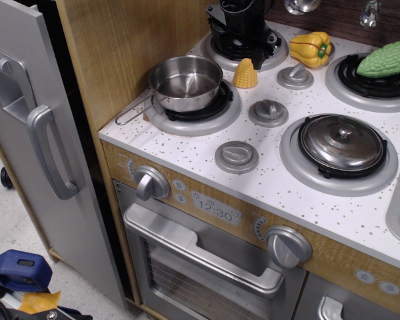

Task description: Put corn in pan which is on stove

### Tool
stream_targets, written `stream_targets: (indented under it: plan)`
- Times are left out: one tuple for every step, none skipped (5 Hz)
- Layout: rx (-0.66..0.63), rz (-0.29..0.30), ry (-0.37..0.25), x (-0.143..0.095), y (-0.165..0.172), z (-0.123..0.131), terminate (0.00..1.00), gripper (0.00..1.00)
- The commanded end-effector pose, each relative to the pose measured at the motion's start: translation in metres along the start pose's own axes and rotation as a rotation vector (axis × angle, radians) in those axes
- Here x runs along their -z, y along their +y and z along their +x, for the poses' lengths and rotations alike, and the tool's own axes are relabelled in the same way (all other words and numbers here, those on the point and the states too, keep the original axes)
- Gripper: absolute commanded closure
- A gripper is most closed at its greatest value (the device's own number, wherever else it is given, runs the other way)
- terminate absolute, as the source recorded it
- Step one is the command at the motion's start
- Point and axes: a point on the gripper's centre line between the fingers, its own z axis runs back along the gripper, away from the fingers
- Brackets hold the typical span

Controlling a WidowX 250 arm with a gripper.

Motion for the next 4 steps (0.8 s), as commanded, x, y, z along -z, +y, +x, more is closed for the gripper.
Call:
stream_targets:
  plan:
    - [0.0, 0.0, 0.0, 0.0, 0.0, 0.0, 0.0, 0.0]
    - [0.021, 0.006, -0.033, 0.009, 0.006, 0.011, 0.0, 0.0]
    - [0.026, -0.017, -0.053, 0.019, 0.01, 0.017, 0.0, 0.0]
    - [0.005, -0.028, -0.056, 0.024, 0.007, 0.014, 0.0, 0.0]
